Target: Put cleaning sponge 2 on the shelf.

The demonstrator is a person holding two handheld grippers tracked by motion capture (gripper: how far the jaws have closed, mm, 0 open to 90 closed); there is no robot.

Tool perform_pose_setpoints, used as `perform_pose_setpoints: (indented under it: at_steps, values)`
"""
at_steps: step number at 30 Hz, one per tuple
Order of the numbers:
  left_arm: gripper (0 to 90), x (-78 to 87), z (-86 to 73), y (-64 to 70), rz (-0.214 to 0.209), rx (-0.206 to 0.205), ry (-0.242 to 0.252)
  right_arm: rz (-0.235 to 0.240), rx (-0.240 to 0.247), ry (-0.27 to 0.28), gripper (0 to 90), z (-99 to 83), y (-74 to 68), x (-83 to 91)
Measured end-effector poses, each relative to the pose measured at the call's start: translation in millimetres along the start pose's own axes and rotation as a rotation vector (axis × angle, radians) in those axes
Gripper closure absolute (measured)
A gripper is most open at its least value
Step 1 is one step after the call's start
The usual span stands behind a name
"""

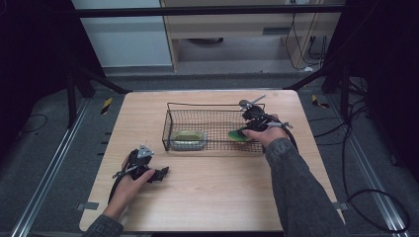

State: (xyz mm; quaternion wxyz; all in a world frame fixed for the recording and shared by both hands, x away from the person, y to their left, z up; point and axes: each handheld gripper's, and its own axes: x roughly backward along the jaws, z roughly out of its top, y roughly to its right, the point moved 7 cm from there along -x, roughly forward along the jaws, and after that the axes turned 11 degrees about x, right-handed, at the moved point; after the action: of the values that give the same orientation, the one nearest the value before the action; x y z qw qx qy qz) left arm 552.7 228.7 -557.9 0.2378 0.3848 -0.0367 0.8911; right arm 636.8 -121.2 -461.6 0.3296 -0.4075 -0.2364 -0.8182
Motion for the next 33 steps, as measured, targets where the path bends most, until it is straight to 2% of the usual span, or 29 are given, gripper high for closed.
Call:
perform_pose_setpoints:
  at_steps: [6, 18, 23, 26, 29, 33]
  values:
    - [0.0, 0.0, 0.0, 0.0, 0.0, 0.0, 0.0, 0.003, 0.001, -0.001, 44.0, 0.1, -2.3, 1.8]
    - [0.0, -0.5, 0.6, 0.0, 0.0, -0.002, -0.002, -0.046, -0.033, 0.041, 36.6, -6.0, 10.9, 21.1]
    - [0.0, -0.7, 0.8, 0.1, -0.002, -0.003, -0.002, -0.064, -0.043, 0.057, 25.9, -12.8, 16.5, 27.7]
    - [0.0, -0.8, 0.7, 0.1, -0.002, -0.003, -0.002, -0.092, -0.059, 0.074, 15.4, -18.3, 20.2, 30.7]
    - [0.0, -0.7, 0.7, 0.1, -0.003, -0.003, -0.002, -0.124, -0.071, 0.101, 9.2, -22.1, 22.7, 35.3]
    - [0.0, -0.7, 0.7, 0.1, -0.003, -0.003, -0.002, -0.164, -0.093, 0.143, 6.7, -27.2, 25.9, 44.5]
